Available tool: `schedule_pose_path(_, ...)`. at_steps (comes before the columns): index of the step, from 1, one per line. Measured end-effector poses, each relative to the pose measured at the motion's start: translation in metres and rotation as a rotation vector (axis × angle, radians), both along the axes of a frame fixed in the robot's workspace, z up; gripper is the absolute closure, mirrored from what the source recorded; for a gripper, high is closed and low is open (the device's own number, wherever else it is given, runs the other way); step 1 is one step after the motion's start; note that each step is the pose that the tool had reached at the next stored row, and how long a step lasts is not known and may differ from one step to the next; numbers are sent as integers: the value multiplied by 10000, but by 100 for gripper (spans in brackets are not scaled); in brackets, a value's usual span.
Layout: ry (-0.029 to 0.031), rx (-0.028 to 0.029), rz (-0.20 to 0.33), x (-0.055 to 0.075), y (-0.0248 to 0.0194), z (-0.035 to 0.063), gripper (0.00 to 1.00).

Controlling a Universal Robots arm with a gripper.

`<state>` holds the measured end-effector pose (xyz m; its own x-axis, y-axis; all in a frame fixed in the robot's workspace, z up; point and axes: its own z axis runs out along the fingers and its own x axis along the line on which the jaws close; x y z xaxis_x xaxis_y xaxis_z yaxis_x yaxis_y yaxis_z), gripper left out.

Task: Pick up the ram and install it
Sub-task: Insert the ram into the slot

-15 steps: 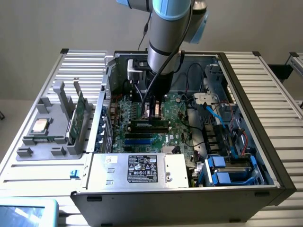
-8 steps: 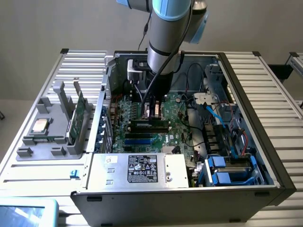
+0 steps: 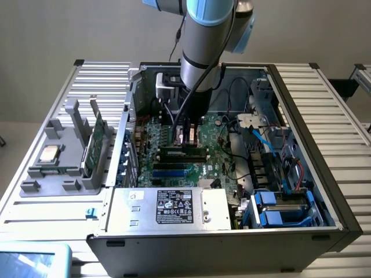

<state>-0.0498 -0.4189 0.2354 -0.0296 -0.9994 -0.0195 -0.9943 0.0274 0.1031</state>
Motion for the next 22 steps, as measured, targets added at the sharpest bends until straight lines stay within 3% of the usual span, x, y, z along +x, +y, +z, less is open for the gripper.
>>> schedule_pose_path(4,-60,-2,1,-1,-1,-4,89)
schedule_pose_path(22,-66,-16,173,-5,3,-12,89)
